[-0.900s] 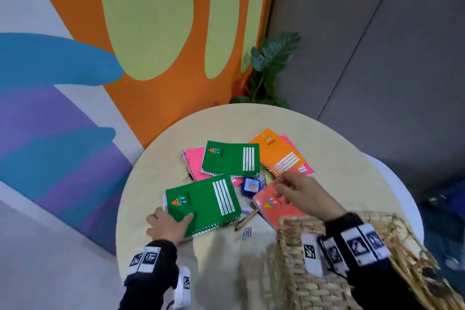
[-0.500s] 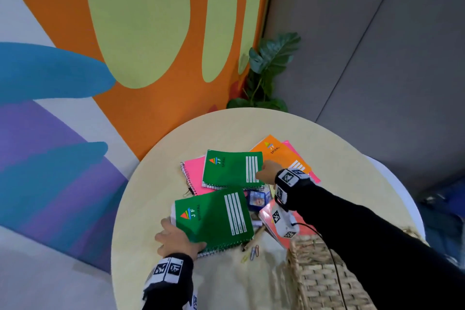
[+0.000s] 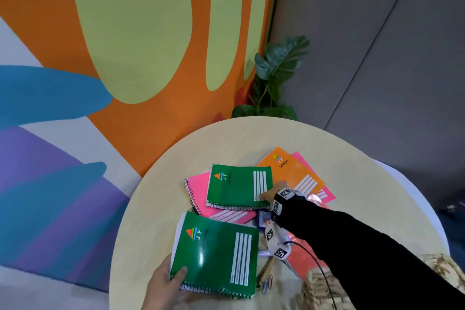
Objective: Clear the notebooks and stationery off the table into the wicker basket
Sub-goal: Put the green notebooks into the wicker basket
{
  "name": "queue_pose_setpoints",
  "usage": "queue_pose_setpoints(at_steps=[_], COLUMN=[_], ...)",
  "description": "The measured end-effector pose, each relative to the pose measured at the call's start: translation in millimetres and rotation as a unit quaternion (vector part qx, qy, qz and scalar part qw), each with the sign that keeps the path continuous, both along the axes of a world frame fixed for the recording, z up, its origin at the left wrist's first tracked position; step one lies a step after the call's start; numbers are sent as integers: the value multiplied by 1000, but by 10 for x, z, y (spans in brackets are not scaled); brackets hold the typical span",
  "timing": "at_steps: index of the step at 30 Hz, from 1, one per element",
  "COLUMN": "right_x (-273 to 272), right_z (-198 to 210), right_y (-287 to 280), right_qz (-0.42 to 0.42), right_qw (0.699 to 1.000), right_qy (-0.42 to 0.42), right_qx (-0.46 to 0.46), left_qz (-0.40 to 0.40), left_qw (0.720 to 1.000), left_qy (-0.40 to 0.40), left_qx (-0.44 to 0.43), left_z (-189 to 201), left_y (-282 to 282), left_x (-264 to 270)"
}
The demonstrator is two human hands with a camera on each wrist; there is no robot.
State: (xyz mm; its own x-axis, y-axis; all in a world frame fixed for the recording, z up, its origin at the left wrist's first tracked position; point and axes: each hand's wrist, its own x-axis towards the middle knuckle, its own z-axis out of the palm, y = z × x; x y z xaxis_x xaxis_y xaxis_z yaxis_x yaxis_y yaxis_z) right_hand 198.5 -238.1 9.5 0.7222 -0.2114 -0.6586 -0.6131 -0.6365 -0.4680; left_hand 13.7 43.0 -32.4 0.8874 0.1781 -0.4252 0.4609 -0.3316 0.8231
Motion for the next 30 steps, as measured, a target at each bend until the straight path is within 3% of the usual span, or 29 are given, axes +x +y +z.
queue_pose_setpoints(at_steps=[2, 6, 9, 12, 16, 19, 23, 27, 29, 30], right_x=[38, 78, -121, -604, -1762, -2752, -3634, -3984, -3987, -3973], right_z=[31, 287, 712, 1181, 1490, 1375, 821, 481, 426, 410], right_y=[11, 37, -16, -294, -932, -1336, -1670, -1785, -1811, -1832], right_qz=[19, -51, -94, -124, -238, -338, -485, -551, -571, -576], right_qw=[999, 986, 969, 934, 860, 823, 780, 749, 743, 742], right_qy=[17, -56, -150, -252, -334, -341, -306, -250, -224, -214], right_qx=[-26, 147, 175, 220, 303, 305, 252, 271, 268, 270], left_qz=[0, 16, 20, 17, 10, 3, -7, 110, 101, 69], left_qw=[1000, 990, 984, 982, 977, 976, 974, 965, 969, 975], left_qy=[-14, 8, 3, -19, -49, -65, -73, -49, -51, -57], left_qx=[-23, -137, -175, -190, -206, -206, -214, -232, -220, -204], left_z=[-11, 124, 286, 375, 535, 568, 592, 492, 179, 294], left_y=[-21, -51, -57, -32, -100, -148, -218, -173, -100, -105], left_x=[-50, -94, -60, 9, 59, 93, 104, 104, 29, 45])
